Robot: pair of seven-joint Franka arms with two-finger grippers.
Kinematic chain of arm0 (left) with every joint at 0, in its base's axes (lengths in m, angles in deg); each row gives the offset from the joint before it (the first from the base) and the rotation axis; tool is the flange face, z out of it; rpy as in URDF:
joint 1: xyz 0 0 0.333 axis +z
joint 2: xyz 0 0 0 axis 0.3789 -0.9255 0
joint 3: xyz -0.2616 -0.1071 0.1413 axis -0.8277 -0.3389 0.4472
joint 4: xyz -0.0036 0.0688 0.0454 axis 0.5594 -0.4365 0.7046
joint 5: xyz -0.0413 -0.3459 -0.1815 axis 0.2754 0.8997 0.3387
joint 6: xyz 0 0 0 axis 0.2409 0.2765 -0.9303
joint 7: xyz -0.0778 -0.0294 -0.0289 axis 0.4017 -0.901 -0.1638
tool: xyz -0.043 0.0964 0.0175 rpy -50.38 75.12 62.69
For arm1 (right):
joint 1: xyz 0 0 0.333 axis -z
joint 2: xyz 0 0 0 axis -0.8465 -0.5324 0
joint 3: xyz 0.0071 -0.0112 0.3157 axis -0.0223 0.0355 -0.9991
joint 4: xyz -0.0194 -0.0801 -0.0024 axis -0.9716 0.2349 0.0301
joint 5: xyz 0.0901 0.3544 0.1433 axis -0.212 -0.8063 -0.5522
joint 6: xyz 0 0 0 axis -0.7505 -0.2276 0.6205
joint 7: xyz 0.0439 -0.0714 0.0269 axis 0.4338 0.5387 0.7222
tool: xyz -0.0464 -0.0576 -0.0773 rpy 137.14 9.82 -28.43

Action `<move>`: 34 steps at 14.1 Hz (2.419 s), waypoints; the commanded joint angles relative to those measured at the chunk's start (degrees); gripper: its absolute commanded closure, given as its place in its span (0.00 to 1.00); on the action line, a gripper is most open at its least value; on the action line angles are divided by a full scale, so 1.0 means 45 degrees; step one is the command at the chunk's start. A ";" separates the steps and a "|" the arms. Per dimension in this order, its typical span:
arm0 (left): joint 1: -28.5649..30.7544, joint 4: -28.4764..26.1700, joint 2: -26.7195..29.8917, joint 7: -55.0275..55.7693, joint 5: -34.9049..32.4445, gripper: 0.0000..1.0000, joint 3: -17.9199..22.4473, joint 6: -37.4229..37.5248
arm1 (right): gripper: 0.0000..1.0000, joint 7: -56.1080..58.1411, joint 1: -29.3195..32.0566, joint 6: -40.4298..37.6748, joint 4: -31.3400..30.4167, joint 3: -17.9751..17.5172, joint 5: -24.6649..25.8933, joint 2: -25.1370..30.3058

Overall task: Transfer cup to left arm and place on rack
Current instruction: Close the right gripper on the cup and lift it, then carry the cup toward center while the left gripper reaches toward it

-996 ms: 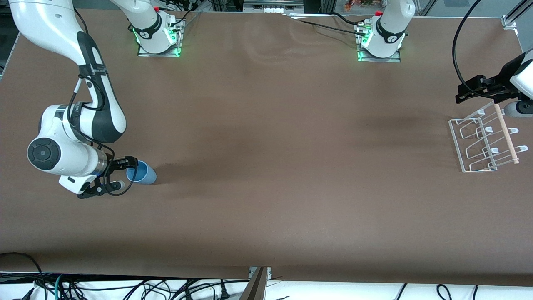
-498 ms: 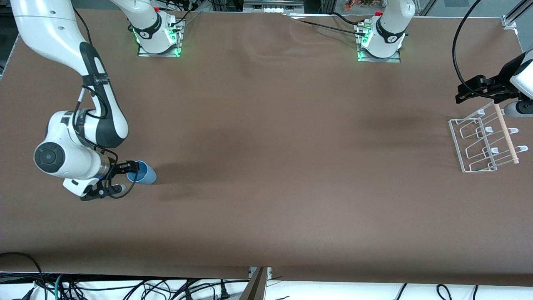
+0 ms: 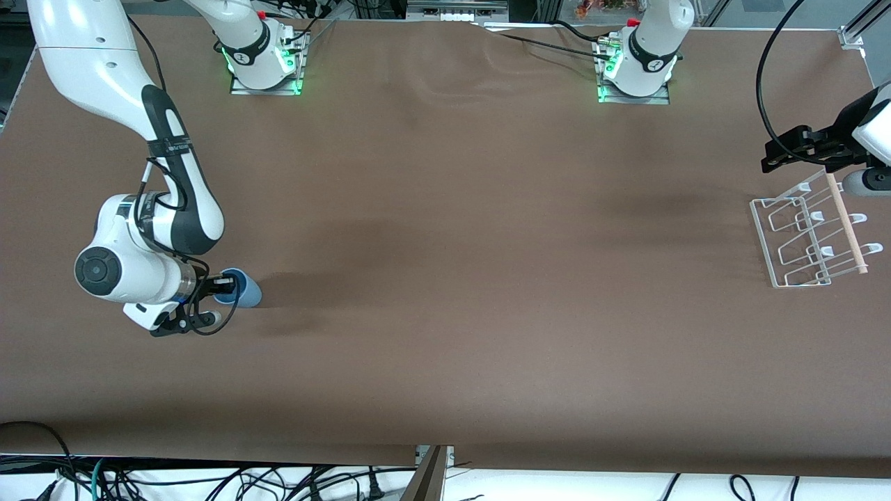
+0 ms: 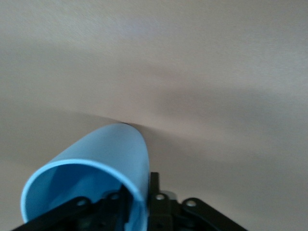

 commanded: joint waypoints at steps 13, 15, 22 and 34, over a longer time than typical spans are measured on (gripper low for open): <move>-0.0059 0.0420 -0.0622 -0.0034 0.0021 0.00 -0.0047 0.0071 | 1.00 -0.9646 -0.1170 -0.5251 0.4546 -0.2976 -0.5622 0.0156; 0.0018 0.0577 -0.1129 -0.0092 0.1577 0.00 -0.0028 0.0032 | 1.00 -1.1190 -0.1306 -0.4766 0.4605 -0.3935 -0.6889 0.0059; -0.0274 0.0168 -0.1483 -0.4938 0.3712 0.00 -0.1081 -0.1001 | 1.00 -1.5295 -0.4349 0.1440 0.4567 -0.4232 -1.1504 -0.0078; -0.0255 -0.0809 -0.1718 -1.6843 0.3773 0.00 -0.3229 -0.4203 | 1.00 -1.7096 -0.6678 0.5434 0.4547 -0.4213 -1.2034 -0.0078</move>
